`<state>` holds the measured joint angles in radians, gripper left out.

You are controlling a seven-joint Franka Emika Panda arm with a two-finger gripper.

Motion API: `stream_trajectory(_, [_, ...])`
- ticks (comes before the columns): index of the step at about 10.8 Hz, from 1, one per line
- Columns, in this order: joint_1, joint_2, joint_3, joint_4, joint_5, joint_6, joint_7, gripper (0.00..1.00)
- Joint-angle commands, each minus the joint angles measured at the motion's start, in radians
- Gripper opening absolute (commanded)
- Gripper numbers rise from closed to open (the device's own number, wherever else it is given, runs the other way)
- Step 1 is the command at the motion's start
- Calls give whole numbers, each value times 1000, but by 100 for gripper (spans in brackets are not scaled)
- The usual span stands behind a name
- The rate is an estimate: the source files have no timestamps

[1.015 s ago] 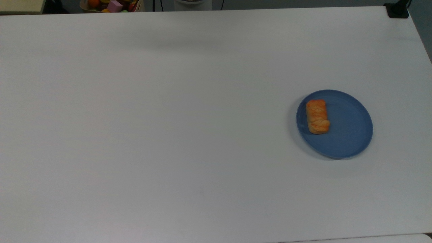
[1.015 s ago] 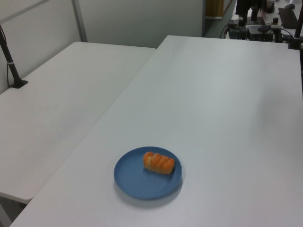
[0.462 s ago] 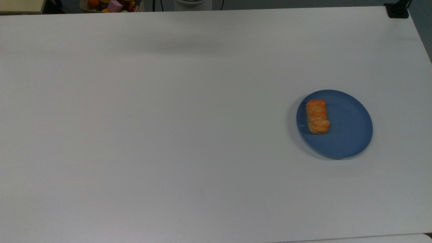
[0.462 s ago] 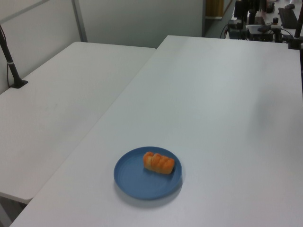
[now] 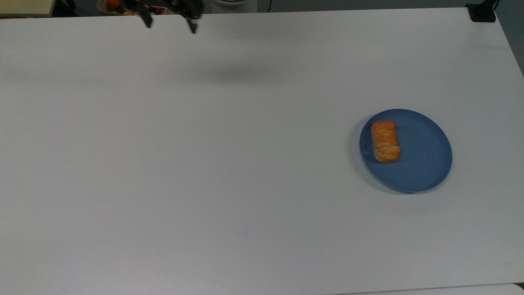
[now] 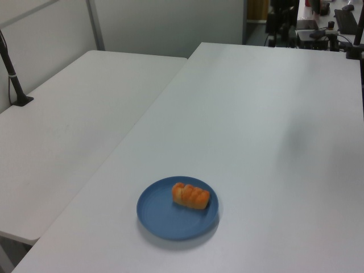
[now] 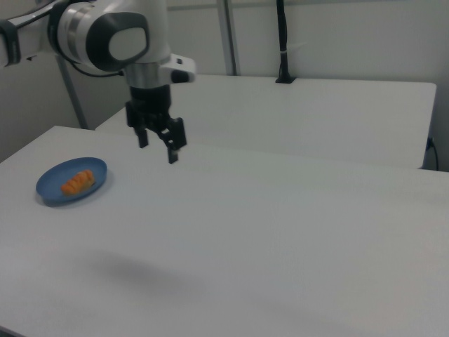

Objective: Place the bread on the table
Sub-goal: 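Move the gripper over the orange bread roll on the blue plate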

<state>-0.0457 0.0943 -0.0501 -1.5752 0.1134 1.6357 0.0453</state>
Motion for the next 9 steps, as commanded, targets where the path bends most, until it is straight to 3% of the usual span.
stream_trajectory(1, [153, 96, -7, 101, 69, 10, -1, 100])
stream_trajectory(3, [280, 142, -7, 116, 101, 68, 11, 100])
stream_trajectory(5, [387, 191, -7, 123, 101, 238, 182, 100])
stream_trajectory(9, [533, 350, -7, 194, 98, 332, 315, 100])
